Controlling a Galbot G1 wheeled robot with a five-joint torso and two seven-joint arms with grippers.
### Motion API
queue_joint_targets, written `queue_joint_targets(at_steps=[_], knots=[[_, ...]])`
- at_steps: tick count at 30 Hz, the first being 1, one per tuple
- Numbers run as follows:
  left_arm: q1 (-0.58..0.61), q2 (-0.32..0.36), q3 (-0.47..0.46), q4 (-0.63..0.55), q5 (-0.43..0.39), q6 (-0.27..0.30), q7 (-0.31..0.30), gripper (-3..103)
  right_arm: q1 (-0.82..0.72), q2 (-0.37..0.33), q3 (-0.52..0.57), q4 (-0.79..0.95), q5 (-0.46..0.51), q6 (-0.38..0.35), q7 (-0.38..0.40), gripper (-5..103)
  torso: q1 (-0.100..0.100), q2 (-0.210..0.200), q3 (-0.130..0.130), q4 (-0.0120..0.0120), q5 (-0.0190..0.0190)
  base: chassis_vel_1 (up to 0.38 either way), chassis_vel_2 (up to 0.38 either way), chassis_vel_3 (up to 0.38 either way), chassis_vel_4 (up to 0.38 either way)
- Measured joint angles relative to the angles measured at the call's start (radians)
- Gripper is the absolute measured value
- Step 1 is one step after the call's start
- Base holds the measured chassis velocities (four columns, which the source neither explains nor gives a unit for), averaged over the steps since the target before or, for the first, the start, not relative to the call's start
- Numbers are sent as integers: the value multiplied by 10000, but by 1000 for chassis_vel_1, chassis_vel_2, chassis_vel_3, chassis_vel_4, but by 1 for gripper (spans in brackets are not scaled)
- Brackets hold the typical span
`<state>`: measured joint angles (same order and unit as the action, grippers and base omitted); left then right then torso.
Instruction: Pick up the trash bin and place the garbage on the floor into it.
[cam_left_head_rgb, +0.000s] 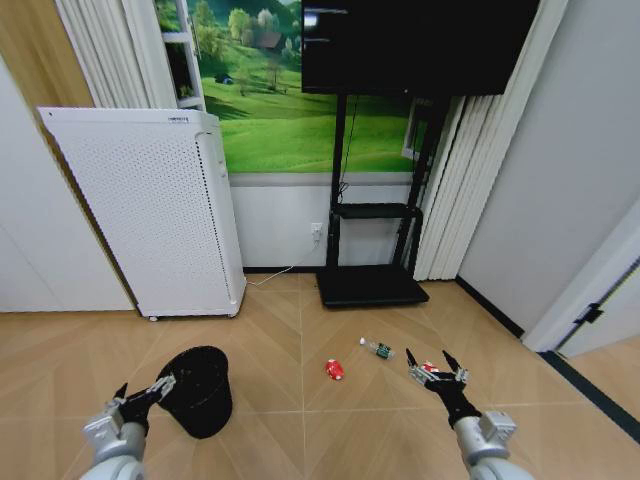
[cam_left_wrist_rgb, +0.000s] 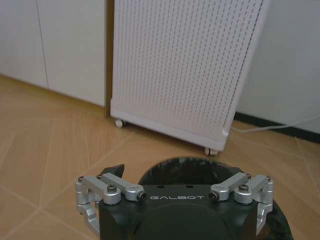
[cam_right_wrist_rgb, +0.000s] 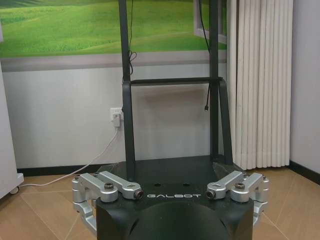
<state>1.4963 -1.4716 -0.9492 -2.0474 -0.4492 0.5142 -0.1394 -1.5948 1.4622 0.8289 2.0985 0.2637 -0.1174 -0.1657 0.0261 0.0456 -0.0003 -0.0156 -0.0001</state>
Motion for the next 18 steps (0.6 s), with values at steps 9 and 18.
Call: queue_joint_targets(at_steps=[9, 18], knots=[[-650, 414, -191, 1347, -820, 935, -731, 100, 104, -5, -52, -373, -56, 15, 12, 100, 3, 18, 0, 0, 0, 0, 0, 0, 0], [-1268, 791, -244, 2172, -692, 1247, -1074, 100, 279, -85, -134, -540, -65, -106, 51, 100, 5, 28, 0, 0, 1, 0, 0, 0, 0]])
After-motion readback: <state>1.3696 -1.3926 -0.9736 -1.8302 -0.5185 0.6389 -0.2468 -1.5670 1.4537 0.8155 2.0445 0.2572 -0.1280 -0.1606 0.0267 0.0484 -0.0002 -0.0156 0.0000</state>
